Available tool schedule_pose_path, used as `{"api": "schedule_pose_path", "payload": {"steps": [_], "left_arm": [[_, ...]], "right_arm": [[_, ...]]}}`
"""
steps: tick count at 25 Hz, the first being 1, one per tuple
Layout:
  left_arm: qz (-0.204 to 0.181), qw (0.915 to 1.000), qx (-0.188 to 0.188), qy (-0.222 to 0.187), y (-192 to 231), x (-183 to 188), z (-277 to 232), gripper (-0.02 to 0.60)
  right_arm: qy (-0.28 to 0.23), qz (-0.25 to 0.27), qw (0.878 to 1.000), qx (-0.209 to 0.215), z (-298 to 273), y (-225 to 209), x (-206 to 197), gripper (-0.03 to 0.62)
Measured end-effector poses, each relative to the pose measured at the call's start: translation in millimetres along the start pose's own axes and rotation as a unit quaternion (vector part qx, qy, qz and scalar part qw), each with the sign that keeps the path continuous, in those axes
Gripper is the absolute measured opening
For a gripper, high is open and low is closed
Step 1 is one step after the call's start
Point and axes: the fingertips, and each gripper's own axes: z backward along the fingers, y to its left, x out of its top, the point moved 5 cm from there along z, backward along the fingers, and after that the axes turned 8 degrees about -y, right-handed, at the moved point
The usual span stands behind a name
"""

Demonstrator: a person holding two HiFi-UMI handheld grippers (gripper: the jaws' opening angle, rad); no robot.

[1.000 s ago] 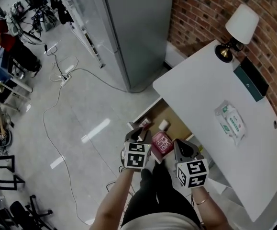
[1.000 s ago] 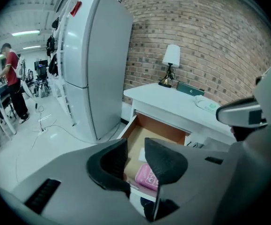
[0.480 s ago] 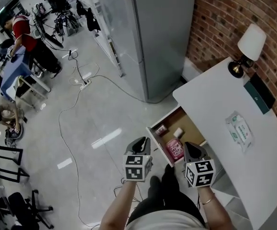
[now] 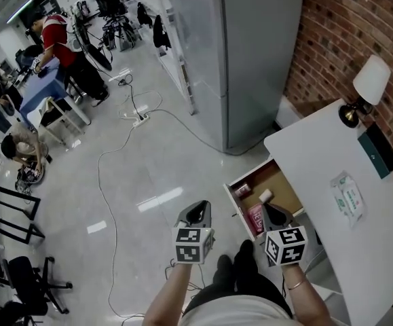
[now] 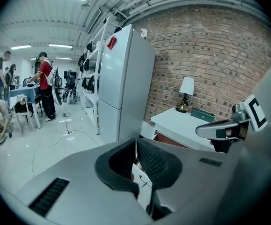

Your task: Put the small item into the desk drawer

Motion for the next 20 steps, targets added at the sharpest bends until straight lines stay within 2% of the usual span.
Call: {"api": "schedule_pose_path", "payload": {"steps": [10, 20], "left_arm": [[0.009, 0.9985, 0.045, -0.028, 28, 7, 45, 0.028], [0.023, 0.9966, 0.069, -0.04, 49, 1, 78, 0.028]], "right_arm": [[-0.002, 0.009, 1.0, 0.023, 0, 21, 8, 0.006], [0.006, 0.035, 0.999, 0.03, -5, 47, 6, 0.005]]}}
